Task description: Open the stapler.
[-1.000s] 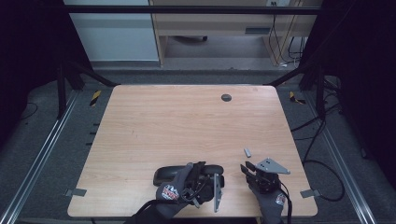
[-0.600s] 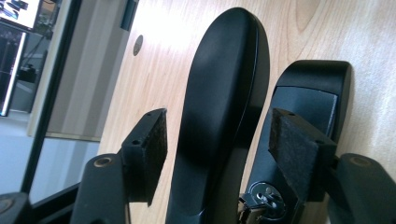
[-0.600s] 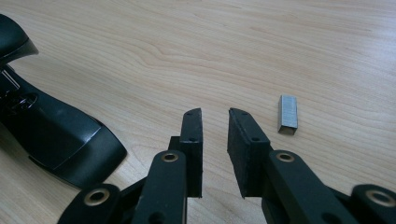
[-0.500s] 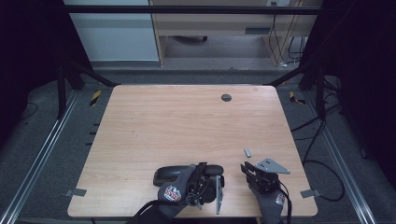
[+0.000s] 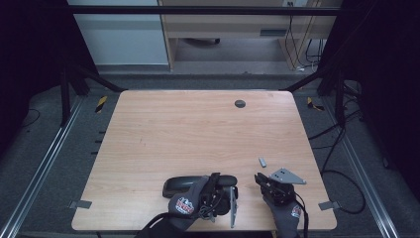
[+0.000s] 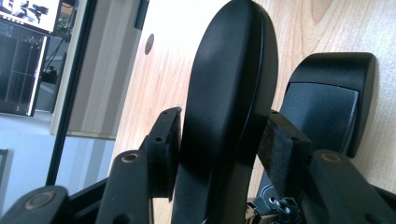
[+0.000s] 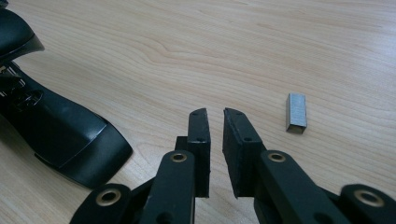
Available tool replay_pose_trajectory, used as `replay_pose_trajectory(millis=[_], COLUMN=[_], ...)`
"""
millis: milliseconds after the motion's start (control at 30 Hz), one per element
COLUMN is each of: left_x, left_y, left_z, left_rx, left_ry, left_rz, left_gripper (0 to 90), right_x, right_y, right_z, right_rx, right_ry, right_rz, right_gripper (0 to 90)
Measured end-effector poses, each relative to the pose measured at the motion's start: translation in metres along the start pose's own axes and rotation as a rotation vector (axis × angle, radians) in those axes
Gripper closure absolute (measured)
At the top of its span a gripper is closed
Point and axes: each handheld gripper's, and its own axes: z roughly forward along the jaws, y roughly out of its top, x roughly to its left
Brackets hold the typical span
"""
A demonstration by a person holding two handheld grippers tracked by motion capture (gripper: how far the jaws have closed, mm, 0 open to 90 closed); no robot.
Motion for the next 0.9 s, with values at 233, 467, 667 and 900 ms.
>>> replay_pose_trajectory(millis=[233,467,667,900], left_x=[-0.001,-0.002,-0.002,-0.002], left_y=[0.001,0.003,0.003,0.003], left_z=[0.001,0.002,0.002,0.002], left_rx=[0.002,0.0,0.001,0.0], left_ry=[0.008,0.016,0.014,0.014], left_rz=[-0.001,0.012,0.019,0.016], left_gripper=[53.1,54.1,54.9,55.0], right_x=[0.001,0.002,0.014,0.027], right_y=[0.0,0.001,0.003,0.003], right_z=[0.001,0.0,0.005,0.013], right_rx=[0.001,-0.002,-0.011,0.003], right_ry=[0.006,0.017,0.088,0.149], right_rz=[-0.004,-0.001,-0.01,-0.021], right_gripper=[81.9,83.9,90.0,90.0])
